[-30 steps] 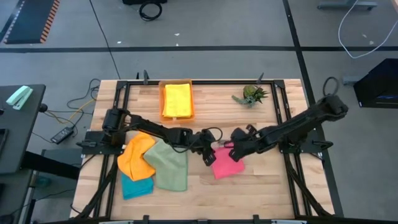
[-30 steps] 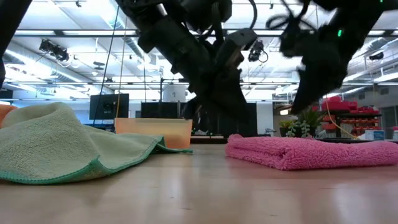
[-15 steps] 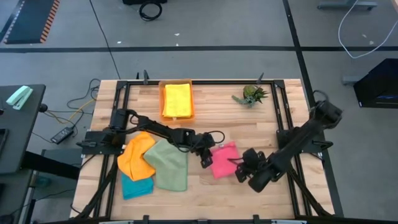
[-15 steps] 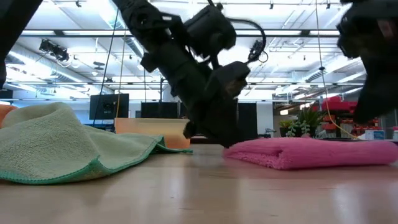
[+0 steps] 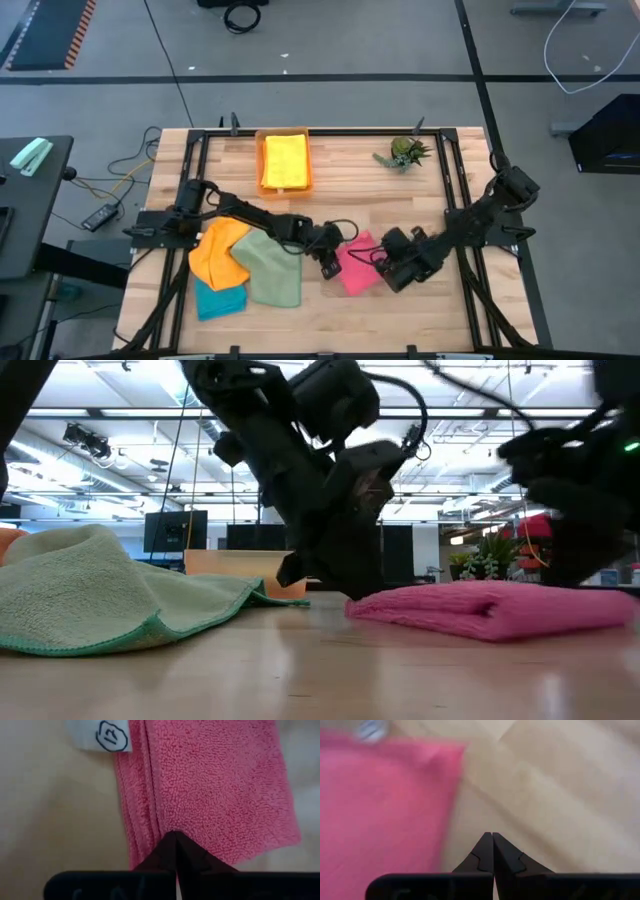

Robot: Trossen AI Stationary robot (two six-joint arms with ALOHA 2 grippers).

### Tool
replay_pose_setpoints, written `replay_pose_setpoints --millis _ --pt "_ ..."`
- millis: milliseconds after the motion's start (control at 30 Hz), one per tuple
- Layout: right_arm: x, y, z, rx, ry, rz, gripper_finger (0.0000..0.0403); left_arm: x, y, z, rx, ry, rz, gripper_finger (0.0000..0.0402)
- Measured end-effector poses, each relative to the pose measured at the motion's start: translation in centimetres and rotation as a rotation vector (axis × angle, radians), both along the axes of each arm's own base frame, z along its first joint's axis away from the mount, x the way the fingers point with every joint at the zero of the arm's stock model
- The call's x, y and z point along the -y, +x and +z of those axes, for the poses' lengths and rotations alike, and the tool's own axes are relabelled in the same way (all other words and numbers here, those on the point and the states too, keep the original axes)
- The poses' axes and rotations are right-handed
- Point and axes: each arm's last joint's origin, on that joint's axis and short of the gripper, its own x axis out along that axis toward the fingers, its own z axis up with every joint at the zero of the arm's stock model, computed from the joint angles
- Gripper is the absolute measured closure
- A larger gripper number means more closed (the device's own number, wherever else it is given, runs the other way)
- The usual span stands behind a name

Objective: Fold microfiber towels
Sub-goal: Fold the pink microfiber cloth

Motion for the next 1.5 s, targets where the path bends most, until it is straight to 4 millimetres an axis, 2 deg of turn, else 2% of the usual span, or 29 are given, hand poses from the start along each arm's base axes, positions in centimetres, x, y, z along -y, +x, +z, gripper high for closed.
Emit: replay_pose_setpoints --millis 167,233,333,433,567,667,800,933,1067,1167,1300,1500 --pt "3.1 1.3 0.6 -0.113 -0.074 0.100 0.0400 2.7 0.2 0.4 0.088 -0.082 -0.047 0.0388" --pt "4.3 1.5 1.7 -0.118 -0.066 0.141 0.0400 2.6 0.2 0.8 0.099 -0.083 -0.025 0.0394" --pt "5.2 1.2 4.2 -0.071 0.029 0.196 0.0400 1.2 0.5 1.7 0.126 -0.068 0.026 0.0395" --pt "4.4 0.1 6.7 0.033 0.198 0.256 0.0400 -0.4 0.5 2.9 0.134 -0.056 0.060 0.0386" --pt "1.1 -1.6 8.0 0.123 0.314 0.322 0.0400 -1.5 0.5 3.9 0.168 -0.044 0.025 0.0394" --pt "-1.7 -2.2 7.3 0.167 0.361 0.353 0.0400 -1.5 0.5 3.9 0.164 -0.057 -0.010 0.0395" --pt "-5.1 -1.8 4.8 0.290 0.416 0.388 0.0400 -0.8 0.3 3.1 0.128 -0.038 -0.049 0.0390" --pt "-6.2 -1.2 1.8 0.301 0.439 0.353 0.0400 0.2 0.2 2.3 0.105 -0.037 -0.069 0.0396" --pt "-6.2 -1.0 -0.3 0.238 0.401 0.322 0.0400 1.4 0.1 1.2 0.082 -0.033 -0.095 0.0391" --pt "-6.0 -0.9 -1.1 0.195 0.375 0.335 0.0400 2.0 -0.1 0.3 0.044 -0.031 -0.104 0.0395" --pt "-5.2 -0.5 -1.0 0.140 0.322 0.401 0.0400 2.1 -0.1 0.0 0.033 -0.057 -0.074 0.0394" --pt "-1.4 0.8 0.7 0.073 0.179 0.532 0.0400 0.9 0.4 0.2 0.070 -0.055 -0.038 0.0394"
